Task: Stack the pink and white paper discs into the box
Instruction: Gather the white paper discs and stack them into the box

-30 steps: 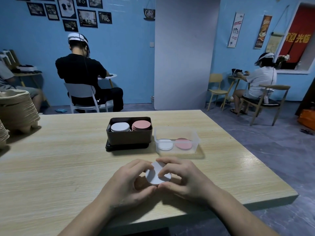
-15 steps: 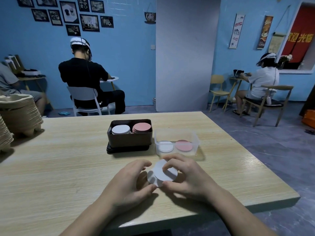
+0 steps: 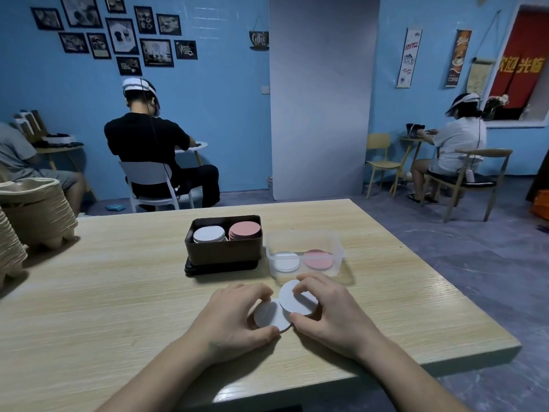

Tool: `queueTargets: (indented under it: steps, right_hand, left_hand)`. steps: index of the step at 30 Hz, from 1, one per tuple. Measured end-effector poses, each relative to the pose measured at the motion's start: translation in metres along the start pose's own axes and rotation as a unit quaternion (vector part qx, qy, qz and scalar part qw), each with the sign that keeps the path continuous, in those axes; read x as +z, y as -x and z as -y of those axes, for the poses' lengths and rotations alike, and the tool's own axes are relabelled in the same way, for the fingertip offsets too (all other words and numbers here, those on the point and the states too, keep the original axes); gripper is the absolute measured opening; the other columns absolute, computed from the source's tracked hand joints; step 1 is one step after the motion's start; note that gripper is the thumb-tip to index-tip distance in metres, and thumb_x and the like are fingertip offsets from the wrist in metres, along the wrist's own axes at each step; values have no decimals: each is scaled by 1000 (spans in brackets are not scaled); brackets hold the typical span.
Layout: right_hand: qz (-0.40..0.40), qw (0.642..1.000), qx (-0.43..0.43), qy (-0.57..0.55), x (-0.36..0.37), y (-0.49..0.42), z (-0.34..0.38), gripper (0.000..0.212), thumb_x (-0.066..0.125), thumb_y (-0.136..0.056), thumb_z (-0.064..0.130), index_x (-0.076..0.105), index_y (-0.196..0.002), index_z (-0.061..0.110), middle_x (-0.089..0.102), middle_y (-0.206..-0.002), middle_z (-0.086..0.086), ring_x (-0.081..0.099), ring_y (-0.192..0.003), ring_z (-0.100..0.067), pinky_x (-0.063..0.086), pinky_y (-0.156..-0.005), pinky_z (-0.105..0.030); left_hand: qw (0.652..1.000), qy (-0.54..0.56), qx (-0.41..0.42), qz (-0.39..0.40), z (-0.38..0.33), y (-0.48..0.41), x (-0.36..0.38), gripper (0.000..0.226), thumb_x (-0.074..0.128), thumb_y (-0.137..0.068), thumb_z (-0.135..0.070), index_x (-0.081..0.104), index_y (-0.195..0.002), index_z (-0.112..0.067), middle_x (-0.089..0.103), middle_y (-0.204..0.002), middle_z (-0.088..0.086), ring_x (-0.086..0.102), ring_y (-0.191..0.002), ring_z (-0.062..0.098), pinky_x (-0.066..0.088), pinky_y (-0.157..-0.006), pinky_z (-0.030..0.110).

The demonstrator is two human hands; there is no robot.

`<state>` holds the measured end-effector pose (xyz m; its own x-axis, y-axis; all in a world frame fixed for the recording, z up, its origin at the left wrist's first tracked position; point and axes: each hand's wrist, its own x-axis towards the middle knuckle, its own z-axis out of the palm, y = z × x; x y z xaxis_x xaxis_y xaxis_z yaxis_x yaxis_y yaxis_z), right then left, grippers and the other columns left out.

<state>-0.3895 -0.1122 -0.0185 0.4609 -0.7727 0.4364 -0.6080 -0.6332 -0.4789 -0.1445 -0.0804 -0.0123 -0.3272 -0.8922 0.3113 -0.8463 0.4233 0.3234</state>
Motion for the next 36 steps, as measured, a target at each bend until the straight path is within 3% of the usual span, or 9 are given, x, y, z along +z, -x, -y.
queueTargets:
  steps: [5,13,18,21,24,30,36]
  right_hand:
    - [0,1000,6,-3,0,0,0,31,74,-80,47,62,-102,29,63,-122,13,55,-117,-4,42,-97,-18]
    - [33,999,-10,22,3,-1,1,34,72,-82,49,62,-107,30,60,-131,14,52,-126,-2,39,-101,-16]
    - [66,997,-41,22,6,-7,8,45,67,-86,57,60,-124,33,57,-134,17,51,-124,-2,44,-103,-26]
    - [81,994,-69,9,12,-11,16,43,62,-93,58,55,-131,38,52,-143,15,46,-132,-1,41,-107,-24]
    - [90,993,-82,-3,19,-14,22,34,60,-98,55,54,-128,40,47,-150,13,41,-136,0,37,-109,-21]
    - [85,991,-96,-23,27,-17,20,20,61,-99,50,59,-112,34,47,-152,9,46,-136,-5,44,-99,-22]
    - [57,993,-90,-46,24,-13,20,21,62,-96,51,60,-106,32,51,-150,9,47,-136,-3,42,-104,-22]
  left_hand:
    - [998,56,-6,-23,9,11,-1,48,71,-75,-57,59,-116,-35,59,-106,-27,52,-102,-1,49,-91,31]
    - [986,113,-51,-109,13,24,-9,34,72,-77,-48,62,-107,-34,65,-97,-21,63,-89,1,50,-77,23]
    - [991,83,-16,-104,14,26,-4,49,67,-83,-59,62,-121,-29,64,-116,-21,59,-109,1,49,-91,22]
    - [994,59,-6,-90,17,27,-2,51,61,-86,-63,60,-125,-30,61,-126,-19,54,-116,0,39,-96,11]
    - [993,63,5,-97,17,27,-2,43,64,-88,-58,60,-121,-31,62,-125,-18,55,-116,1,39,-96,11]
    - [988,79,36,-129,17,26,-3,32,70,-87,-50,53,-112,-40,64,-120,-19,60,-116,3,47,-94,24]
    - [987,100,36,-122,21,28,-1,43,71,-85,-56,60,-119,-32,63,-132,-18,55,-122,-7,45,-98,15]
